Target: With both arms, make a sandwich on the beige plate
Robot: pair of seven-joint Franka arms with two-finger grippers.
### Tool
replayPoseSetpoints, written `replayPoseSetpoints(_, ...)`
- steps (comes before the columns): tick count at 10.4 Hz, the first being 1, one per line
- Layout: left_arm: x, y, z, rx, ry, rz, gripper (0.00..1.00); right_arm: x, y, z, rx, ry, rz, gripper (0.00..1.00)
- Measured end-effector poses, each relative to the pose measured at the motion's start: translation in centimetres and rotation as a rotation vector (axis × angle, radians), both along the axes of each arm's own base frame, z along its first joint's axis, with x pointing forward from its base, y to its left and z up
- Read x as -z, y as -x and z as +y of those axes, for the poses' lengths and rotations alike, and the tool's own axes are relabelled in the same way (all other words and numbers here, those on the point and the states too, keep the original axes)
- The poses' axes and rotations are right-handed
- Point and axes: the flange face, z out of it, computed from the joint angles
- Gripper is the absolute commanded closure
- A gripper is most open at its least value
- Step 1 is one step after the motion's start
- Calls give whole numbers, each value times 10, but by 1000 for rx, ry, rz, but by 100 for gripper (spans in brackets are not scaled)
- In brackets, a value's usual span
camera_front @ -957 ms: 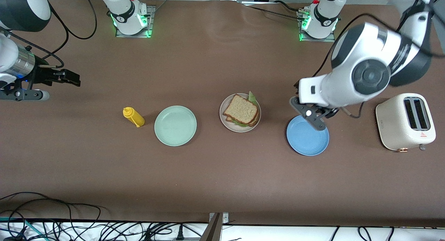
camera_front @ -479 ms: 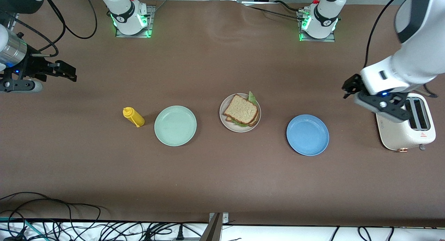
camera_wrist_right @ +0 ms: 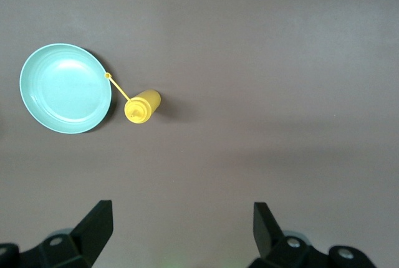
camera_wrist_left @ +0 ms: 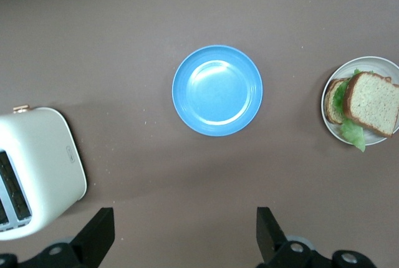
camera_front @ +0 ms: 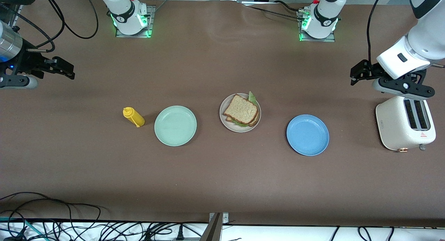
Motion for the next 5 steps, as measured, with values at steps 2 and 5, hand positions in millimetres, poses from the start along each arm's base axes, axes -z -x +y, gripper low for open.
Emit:
replayPoseSetpoints(2,3,1,5,-13,3,12,0,-4,1,-1,4,1,5,0)
replayPoseSetpoints(5,5,4,-7,-3,4,27,0,-4,2,-1,6,1,13,0)
